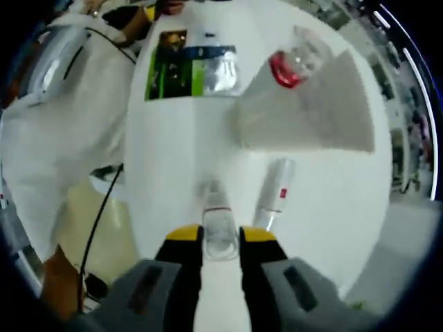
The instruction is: Arrange the skincare products in the storage area until every visible bottle or jar stands upright without overlapping.
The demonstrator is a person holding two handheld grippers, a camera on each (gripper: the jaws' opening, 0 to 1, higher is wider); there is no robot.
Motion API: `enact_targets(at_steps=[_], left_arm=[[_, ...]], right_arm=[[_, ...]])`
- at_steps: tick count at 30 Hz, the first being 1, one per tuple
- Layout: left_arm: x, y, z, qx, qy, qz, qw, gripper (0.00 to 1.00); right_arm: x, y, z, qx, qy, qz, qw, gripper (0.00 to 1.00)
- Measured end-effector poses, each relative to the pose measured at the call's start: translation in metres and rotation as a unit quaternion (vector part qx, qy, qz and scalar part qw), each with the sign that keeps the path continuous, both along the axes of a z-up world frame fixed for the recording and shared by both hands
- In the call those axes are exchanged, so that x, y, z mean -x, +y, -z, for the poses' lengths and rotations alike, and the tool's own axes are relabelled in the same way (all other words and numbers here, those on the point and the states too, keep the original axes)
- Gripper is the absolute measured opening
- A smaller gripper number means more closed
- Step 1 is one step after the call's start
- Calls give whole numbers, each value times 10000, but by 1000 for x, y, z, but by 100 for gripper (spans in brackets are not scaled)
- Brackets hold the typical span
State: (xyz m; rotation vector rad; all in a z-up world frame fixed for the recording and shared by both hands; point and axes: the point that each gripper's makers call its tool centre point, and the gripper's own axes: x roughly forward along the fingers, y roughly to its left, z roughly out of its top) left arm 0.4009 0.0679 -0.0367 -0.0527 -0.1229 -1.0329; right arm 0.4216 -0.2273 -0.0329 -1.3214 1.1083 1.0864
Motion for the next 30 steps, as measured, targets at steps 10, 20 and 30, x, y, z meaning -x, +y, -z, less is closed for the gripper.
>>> enact_targets(at_steps=[10,20,30], left_arm=[[-1,-1,2,-21,12,15,10000,89],[-2,0,3,-49,16,-2,10000,89],[-2,1,4,-64,48,-13,10000,89]], right_arm=[[-6,15,-1,668,24,-302,9973,20],[-6,24,0,1253,19,-489,9909,20],[-9,18,-1,1194,-148,-313,9922,20]])
